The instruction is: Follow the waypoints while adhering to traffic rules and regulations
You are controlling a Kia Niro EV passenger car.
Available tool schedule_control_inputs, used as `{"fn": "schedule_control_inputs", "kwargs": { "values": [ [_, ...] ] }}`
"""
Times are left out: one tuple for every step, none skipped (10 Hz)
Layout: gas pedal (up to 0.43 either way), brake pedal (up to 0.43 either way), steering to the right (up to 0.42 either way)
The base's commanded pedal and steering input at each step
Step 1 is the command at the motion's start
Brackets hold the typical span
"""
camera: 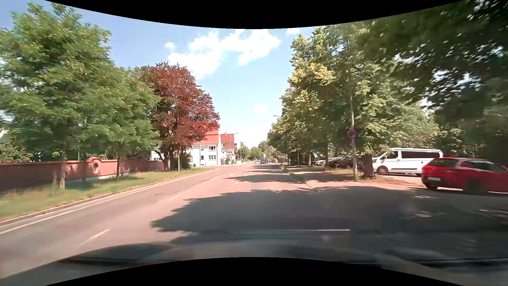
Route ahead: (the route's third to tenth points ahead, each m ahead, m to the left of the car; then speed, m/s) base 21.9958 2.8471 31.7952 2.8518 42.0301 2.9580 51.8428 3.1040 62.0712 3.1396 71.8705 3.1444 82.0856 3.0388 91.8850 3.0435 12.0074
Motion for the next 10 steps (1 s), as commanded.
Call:
{"fn": "schedule_control_inputs", "kwargs": {
  "values": [
    [0.000, 0.000, -0.003],
    [0.000, 0.000, -0.003],
    [0.000, 0.000, -0.003],
    [0.000, 0.000, -0.002],
    [0.000, 0.000, -0.002],
    [0.000, 0.000, -0.002],
    [0.000, 0.000, -0.002],
    [0.000, 0.000, -0.001],
    [0.000, 0.000, -0.001],
    [0.000, 0.000, 0.000]
  ]
}}
